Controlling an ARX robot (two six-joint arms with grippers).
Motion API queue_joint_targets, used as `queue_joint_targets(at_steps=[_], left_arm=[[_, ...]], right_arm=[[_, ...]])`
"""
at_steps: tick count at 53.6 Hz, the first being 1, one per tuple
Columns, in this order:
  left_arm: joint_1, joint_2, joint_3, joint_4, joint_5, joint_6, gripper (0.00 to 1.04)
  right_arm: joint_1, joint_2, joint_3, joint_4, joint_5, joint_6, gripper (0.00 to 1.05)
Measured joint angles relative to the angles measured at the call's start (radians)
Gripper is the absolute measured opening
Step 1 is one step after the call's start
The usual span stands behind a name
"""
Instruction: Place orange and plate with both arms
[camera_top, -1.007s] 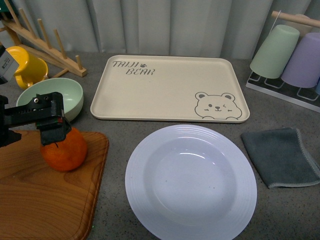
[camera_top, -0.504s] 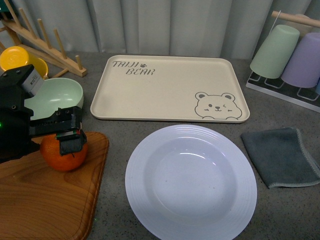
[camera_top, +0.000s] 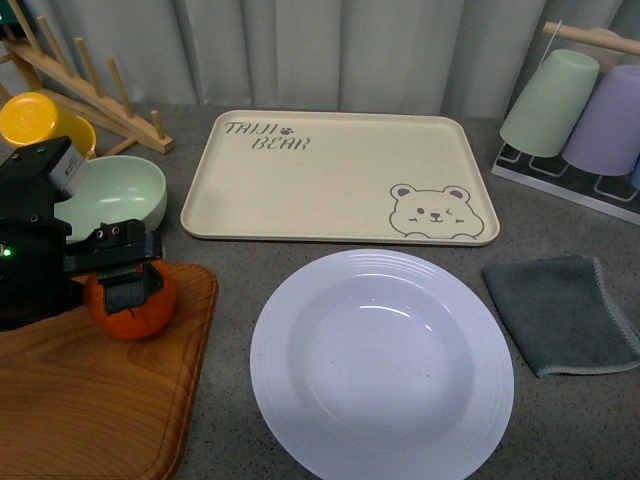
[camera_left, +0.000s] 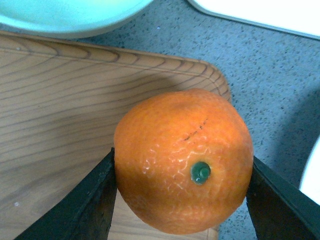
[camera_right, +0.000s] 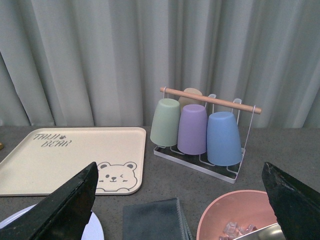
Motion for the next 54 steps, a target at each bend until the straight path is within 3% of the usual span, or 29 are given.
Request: queue_joint_targets(at_steps=[15, 42, 54], left_arm=[[-0.069, -0.127, -0.002, -0.018, -0.003, -0.033, 0.64], [-0.469, 0.017, 0.117, 0.027, -0.061, -0.241, 0.64], [-0.505, 0.08, 0.117, 0.032, -0.092, -0.279, 0.64]], right_arm=[[0.0, 0.0, 0.0, 0.0, 0.0, 0.0, 0.96], [0.0, 0.0, 0.0, 0.0, 0.0, 0.0, 0.96], [0.0, 0.0, 0.0, 0.0, 0.0, 0.0, 0.96]])
